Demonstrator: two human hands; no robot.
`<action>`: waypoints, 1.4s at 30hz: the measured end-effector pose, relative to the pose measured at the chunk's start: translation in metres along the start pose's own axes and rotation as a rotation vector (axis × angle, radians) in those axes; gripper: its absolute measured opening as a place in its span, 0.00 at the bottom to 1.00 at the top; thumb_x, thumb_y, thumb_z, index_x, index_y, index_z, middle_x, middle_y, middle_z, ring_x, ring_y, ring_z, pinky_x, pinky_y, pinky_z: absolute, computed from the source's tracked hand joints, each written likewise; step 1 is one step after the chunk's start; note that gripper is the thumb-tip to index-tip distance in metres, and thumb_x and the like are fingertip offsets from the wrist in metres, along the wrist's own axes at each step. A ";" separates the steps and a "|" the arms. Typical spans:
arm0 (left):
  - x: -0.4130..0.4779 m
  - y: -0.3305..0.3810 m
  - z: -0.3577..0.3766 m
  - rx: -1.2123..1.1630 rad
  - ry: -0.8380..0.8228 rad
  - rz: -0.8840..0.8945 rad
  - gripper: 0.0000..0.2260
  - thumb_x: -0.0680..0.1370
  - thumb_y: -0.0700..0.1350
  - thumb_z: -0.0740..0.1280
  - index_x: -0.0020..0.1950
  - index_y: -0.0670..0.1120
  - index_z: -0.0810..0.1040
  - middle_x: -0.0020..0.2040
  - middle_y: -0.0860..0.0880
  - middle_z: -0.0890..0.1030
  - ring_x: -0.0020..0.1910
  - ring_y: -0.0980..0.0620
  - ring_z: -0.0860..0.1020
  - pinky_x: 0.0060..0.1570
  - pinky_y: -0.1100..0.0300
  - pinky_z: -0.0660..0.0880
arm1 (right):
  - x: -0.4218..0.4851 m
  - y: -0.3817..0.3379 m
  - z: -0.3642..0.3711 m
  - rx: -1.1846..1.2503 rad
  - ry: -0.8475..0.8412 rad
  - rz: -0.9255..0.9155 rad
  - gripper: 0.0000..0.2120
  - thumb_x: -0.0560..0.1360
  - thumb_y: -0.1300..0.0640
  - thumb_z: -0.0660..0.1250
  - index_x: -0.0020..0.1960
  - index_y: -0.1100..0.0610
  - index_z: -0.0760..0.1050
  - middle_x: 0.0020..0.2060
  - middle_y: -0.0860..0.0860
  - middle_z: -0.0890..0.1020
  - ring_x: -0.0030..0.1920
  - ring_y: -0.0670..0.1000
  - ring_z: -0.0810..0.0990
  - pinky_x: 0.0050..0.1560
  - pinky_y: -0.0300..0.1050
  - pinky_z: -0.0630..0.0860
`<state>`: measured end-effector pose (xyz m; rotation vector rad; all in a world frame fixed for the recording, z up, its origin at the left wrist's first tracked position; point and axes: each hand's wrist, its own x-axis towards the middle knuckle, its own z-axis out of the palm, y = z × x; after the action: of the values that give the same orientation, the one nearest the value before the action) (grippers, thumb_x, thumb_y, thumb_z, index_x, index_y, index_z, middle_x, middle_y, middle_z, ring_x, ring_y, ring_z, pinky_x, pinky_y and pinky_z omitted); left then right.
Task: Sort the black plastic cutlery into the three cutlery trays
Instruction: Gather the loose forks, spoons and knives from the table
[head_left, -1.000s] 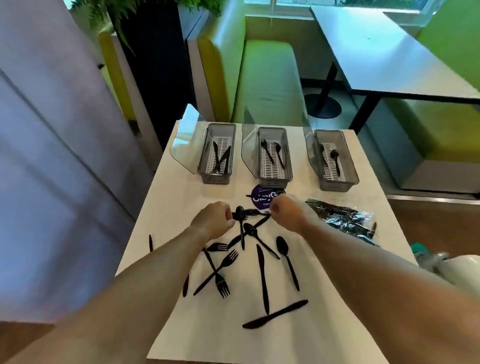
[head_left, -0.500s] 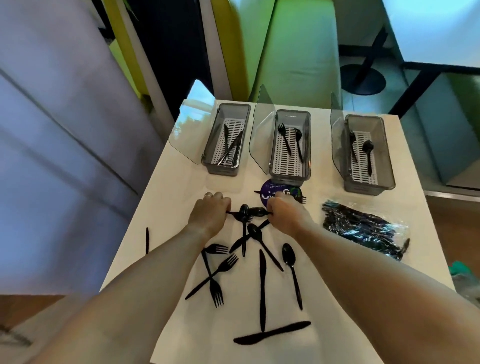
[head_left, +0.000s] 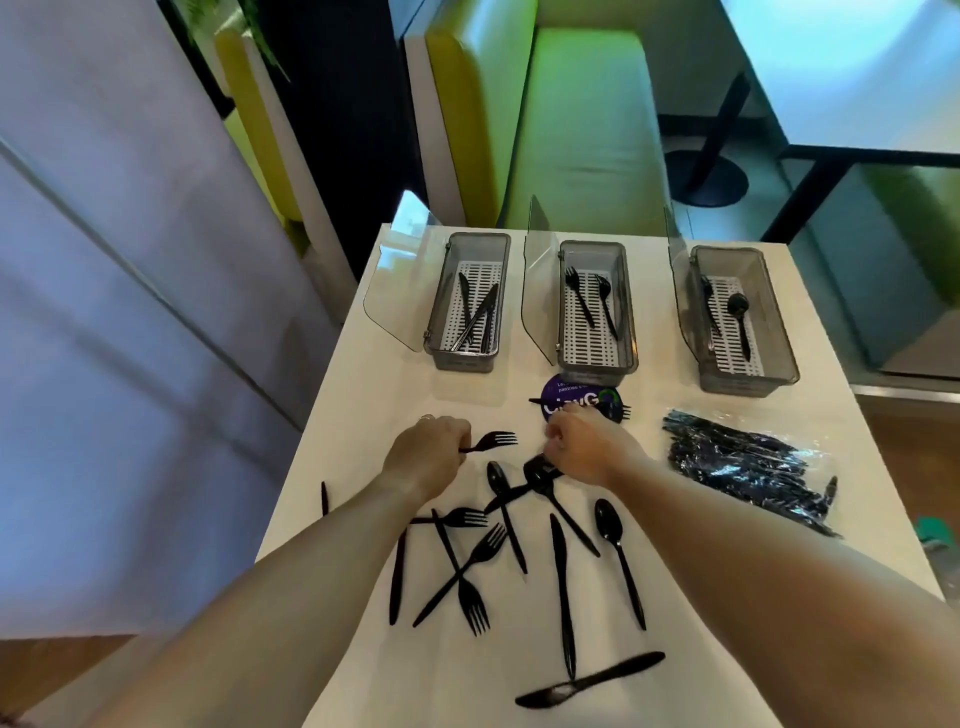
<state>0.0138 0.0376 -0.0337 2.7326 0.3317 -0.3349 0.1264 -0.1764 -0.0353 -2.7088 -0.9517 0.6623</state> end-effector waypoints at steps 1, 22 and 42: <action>0.000 -0.001 0.000 0.001 0.003 0.003 0.05 0.79 0.43 0.66 0.53 0.50 0.79 0.53 0.49 0.81 0.56 0.48 0.75 0.50 0.52 0.74 | -0.001 -0.002 -0.001 -0.006 -0.023 -0.001 0.15 0.77 0.49 0.65 0.60 0.55 0.78 0.57 0.52 0.76 0.58 0.56 0.74 0.57 0.53 0.76; 0.003 0.025 -0.015 -0.822 -0.018 -0.055 0.07 0.81 0.38 0.60 0.46 0.46 0.75 0.44 0.46 0.85 0.44 0.42 0.85 0.49 0.45 0.82 | 0.003 -0.056 -0.053 0.970 0.227 0.207 0.07 0.78 0.64 0.70 0.44 0.57 0.73 0.38 0.57 0.82 0.35 0.54 0.82 0.35 0.47 0.78; 0.007 0.038 -0.002 -0.715 -0.049 -0.006 0.06 0.84 0.45 0.60 0.52 0.46 0.76 0.35 0.57 0.73 0.35 0.59 0.71 0.39 0.57 0.67 | -0.014 0.037 -0.030 0.326 0.334 0.464 0.09 0.79 0.54 0.67 0.58 0.54 0.78 0.57 0.53 0.76 0.55 0.55 0.77 0.57 0.53 0.77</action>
<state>0.0315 0.0050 -0.0211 2.0196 0.3613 -0.2256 0.1510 -0.2153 -0.0164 -2.6268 -0.1205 0.3699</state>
